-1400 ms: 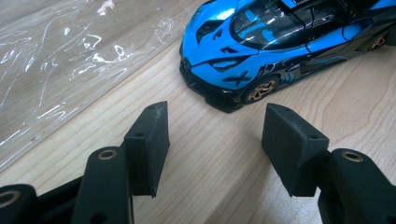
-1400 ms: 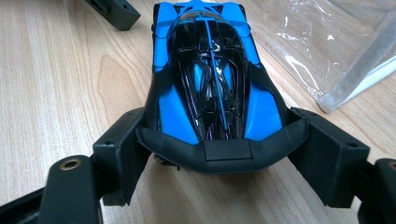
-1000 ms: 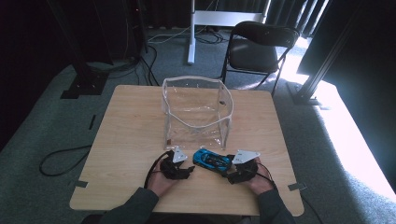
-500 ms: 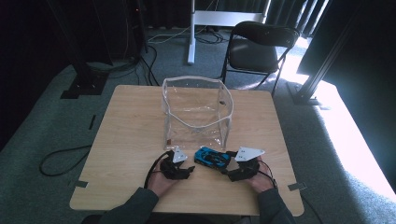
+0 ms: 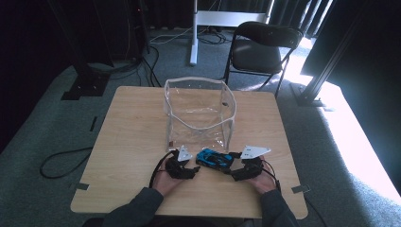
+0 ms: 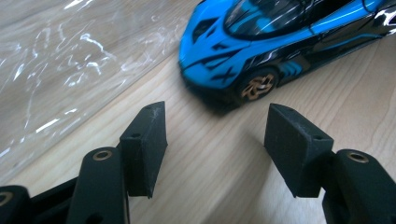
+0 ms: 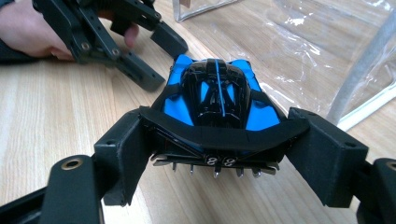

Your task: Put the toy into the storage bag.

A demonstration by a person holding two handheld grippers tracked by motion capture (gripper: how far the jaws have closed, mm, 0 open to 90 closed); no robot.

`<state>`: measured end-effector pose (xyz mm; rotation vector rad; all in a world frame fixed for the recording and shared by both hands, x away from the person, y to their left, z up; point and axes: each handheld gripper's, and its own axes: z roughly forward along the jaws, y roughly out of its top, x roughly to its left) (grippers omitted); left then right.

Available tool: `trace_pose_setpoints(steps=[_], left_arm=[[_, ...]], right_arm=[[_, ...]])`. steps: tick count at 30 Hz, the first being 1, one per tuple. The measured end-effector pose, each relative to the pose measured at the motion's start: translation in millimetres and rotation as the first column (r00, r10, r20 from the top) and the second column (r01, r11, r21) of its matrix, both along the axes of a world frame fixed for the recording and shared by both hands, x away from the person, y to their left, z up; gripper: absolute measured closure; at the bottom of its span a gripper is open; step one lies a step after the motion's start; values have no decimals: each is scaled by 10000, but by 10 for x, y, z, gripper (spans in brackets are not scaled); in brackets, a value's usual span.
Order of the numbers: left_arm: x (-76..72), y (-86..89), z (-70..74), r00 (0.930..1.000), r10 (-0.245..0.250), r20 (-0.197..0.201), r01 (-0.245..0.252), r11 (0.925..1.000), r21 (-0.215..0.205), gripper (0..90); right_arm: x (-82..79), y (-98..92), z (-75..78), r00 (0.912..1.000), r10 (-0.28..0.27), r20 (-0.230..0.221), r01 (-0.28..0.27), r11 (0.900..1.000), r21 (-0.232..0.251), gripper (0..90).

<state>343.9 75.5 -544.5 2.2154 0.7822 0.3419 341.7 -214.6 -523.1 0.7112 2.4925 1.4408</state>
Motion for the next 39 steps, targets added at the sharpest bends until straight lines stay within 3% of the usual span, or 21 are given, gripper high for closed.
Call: trace_pose_setpoints(steps=[2,11,17,18,20,35,39], left_arm=[[3,-41,-1,9998,-181,41,181,9998,56,386],[-11,-53,-1,10000,-75,53,75,10000,56,384],[-20,-57,-2,10000,-77,62,77,9999,64,388],[-21,-61,-1,9999,-104,58,103,9999,80,389],[-21,-63,0,9999,-107,73,106,9999,94,389],[-22,-54,-2,9999,-108,-11,108,9999,-22,389],[-19,-51,-2,9999,-121,-29,121,9999,-48,389]], right_arm=[[5,10,-50,9997,-88,-235,92,9998,191,241],[-24,18,-180,9973,-381,-623,398,9988,271,235],[-68,64,-197,9989,-447,-106,444,9987,-259,236],[-83,106,-215,9990,-428,127,436,9968,-673,233],[-87,131,-219,9989,-426,190,442,9944,-956,233],[-111,123,-228,9991,-323,284,362,9880,-1499,230],[-137,136,-234,9979,-317,570,415,9828,-1799,227]])
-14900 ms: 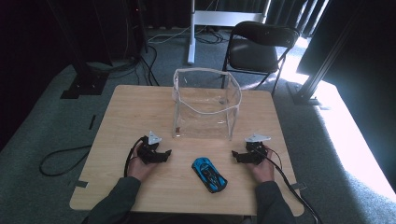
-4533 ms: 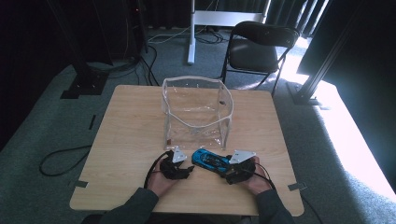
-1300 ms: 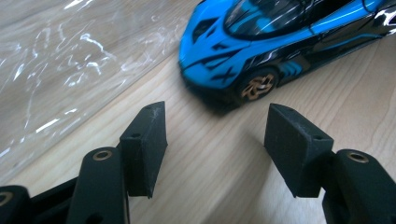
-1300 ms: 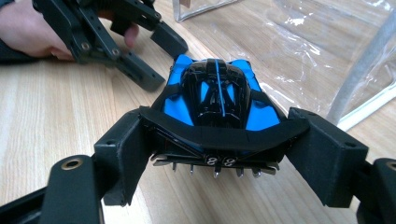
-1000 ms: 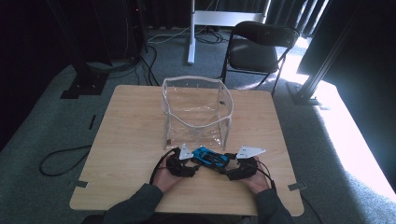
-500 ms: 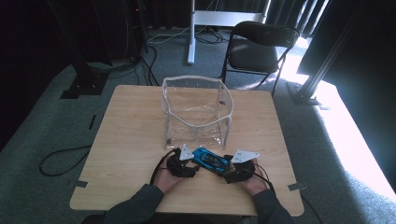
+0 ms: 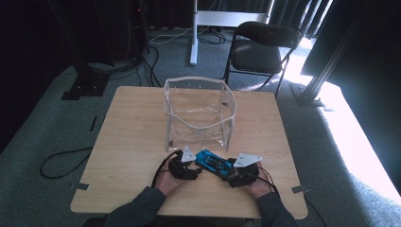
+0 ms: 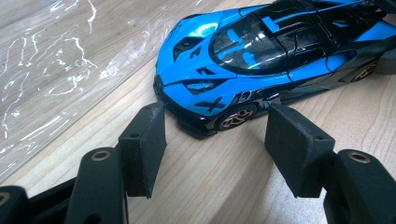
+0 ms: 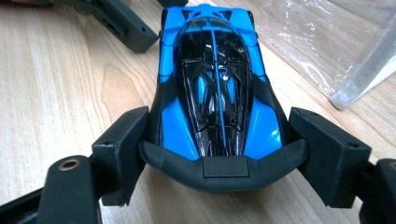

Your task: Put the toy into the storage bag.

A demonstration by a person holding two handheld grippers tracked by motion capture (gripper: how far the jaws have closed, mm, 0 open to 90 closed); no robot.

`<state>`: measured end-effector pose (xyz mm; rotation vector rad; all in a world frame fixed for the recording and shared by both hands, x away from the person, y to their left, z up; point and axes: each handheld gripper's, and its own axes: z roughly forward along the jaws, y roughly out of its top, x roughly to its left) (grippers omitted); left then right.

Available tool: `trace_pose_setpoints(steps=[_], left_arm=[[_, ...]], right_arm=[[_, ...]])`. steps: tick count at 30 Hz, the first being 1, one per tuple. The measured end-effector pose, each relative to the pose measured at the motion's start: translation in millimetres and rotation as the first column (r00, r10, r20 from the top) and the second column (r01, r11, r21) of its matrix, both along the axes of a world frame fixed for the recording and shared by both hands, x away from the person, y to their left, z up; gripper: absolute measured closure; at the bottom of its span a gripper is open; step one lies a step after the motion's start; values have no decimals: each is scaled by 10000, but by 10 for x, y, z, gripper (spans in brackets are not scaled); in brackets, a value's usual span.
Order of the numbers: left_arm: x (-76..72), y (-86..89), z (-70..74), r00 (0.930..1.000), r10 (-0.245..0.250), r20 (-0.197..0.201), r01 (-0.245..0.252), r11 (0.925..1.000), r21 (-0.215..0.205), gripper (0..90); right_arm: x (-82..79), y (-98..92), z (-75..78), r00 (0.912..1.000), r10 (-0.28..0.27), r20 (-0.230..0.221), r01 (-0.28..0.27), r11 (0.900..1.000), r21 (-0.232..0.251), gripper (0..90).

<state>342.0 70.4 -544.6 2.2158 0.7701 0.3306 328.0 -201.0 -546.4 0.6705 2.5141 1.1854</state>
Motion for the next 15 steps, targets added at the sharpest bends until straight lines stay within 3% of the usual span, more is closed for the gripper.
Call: trace_pose_setpoints(steps=[10,15], left_arm=[[2,6,1,10000,-11,-33,11,10000,-25,389],[2,7,1,10000,-9,-52,9,10000,-42,389]], right_arm=[[-49,22,26,9997,-41,237,50,9992,-407,239],[-72,-21,180,9989,9,477,-21,9997,241,243]])
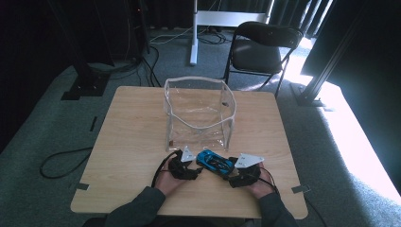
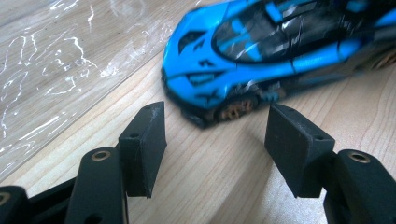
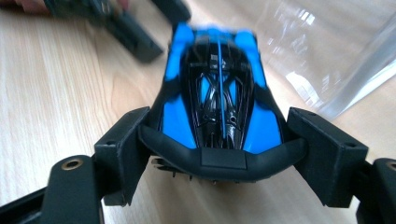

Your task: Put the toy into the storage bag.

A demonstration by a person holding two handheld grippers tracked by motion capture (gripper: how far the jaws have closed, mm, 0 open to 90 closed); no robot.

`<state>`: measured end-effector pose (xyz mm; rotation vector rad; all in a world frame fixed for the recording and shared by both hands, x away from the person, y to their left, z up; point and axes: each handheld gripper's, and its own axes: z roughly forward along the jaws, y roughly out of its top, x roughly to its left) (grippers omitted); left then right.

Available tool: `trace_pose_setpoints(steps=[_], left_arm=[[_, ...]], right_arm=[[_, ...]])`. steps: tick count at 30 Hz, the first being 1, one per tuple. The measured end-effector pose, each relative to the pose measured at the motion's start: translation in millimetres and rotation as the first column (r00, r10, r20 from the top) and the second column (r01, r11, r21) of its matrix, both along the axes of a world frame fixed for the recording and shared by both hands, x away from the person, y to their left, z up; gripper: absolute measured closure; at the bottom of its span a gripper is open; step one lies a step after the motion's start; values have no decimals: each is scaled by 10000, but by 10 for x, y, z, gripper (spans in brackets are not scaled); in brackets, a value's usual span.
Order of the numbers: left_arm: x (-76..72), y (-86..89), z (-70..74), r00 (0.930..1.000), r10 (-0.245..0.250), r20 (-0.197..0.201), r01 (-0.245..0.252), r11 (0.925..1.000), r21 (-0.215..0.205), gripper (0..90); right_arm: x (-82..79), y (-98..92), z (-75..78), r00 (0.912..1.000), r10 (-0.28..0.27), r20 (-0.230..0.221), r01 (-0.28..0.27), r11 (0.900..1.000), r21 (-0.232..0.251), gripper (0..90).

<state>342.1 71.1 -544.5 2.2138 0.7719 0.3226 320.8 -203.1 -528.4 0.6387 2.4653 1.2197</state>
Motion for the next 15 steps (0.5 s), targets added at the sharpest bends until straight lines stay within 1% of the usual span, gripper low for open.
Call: trace_pose_setpoints(steps=[2,5,7,9,15], left_arm=[[-1,-2,-1,10000,-1,20,1,10000,18,389],[-3,-4,-1,10000,8,27,-8,10000,29,389],[-4,-4,-1,10000,11,17,-11,10000,18,389],[-2,-3,-1,10000,8,15,-8,10000,14,389],[-1,-1,0,10000,5,5,-5,10000,2,388]], right_arm=[[1,-41,62,10000,-64,59,61,9991,431,243],[4,-96,127,9999,-123,116,115,9975,700,245],[4,-117,161,9998,-124,150,111,9968,797,245],[7,-134,200,10000,-29,84,21,9957,924,245],[-8,-119,319,9992,300,255,-324,9945,995,244]])
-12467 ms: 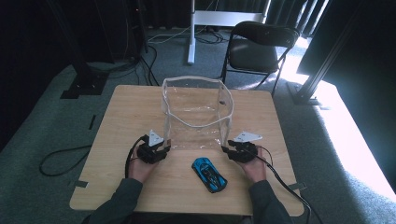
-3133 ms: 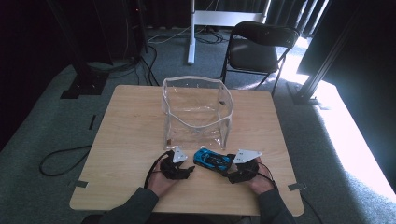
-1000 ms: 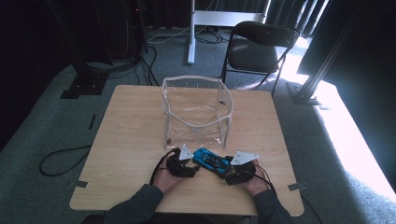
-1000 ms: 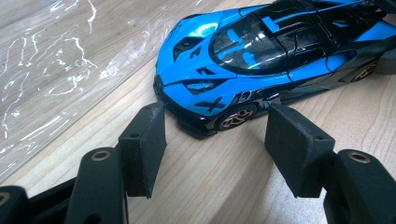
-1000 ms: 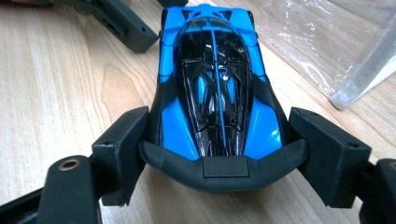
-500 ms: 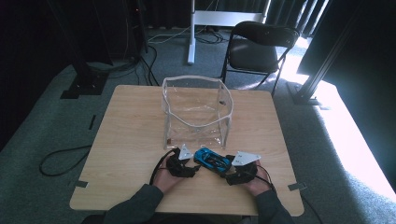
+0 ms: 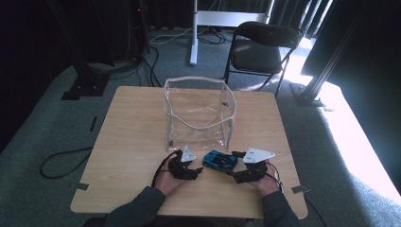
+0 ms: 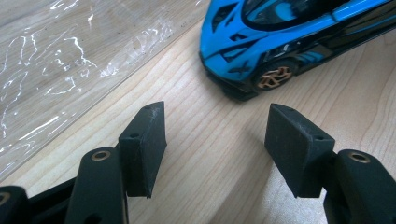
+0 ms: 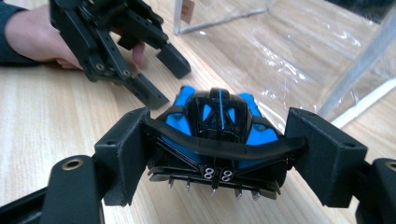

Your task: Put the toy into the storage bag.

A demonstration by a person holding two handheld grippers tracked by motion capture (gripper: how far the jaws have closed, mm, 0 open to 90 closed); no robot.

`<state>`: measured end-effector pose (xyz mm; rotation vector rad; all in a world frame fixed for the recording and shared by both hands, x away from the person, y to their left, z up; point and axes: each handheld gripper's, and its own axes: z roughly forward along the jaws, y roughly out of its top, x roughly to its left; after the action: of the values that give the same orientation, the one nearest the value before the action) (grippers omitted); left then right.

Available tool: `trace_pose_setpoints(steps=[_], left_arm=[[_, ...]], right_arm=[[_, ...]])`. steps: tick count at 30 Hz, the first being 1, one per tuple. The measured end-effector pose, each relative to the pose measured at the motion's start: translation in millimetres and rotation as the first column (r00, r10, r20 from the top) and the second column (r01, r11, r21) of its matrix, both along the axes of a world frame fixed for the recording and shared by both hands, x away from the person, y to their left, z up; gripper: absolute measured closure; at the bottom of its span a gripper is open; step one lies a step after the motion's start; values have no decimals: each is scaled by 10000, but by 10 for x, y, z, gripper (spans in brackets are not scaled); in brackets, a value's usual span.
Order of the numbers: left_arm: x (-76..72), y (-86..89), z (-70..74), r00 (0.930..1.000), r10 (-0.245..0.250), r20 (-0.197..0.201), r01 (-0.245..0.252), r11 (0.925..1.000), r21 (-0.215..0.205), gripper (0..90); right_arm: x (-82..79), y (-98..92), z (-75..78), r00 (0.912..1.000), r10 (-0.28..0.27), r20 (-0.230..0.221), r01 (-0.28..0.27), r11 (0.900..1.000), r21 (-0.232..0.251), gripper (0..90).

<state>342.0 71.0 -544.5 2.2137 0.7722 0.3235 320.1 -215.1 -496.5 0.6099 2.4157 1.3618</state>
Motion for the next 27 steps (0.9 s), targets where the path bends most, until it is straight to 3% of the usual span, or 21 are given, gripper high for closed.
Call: trace_pose_setpoints(steps=[13,27], left_arm=[[0,0,0,10000,-7,2,7,10000,11,388],[1,0,1,10000,-7,-2,7,10000,9,388]], right_arm=[[18,-21,227,9990,266,349,-286,9979,575,246],[22,-34,354,9981,326,527,-351,9983,461,247]])
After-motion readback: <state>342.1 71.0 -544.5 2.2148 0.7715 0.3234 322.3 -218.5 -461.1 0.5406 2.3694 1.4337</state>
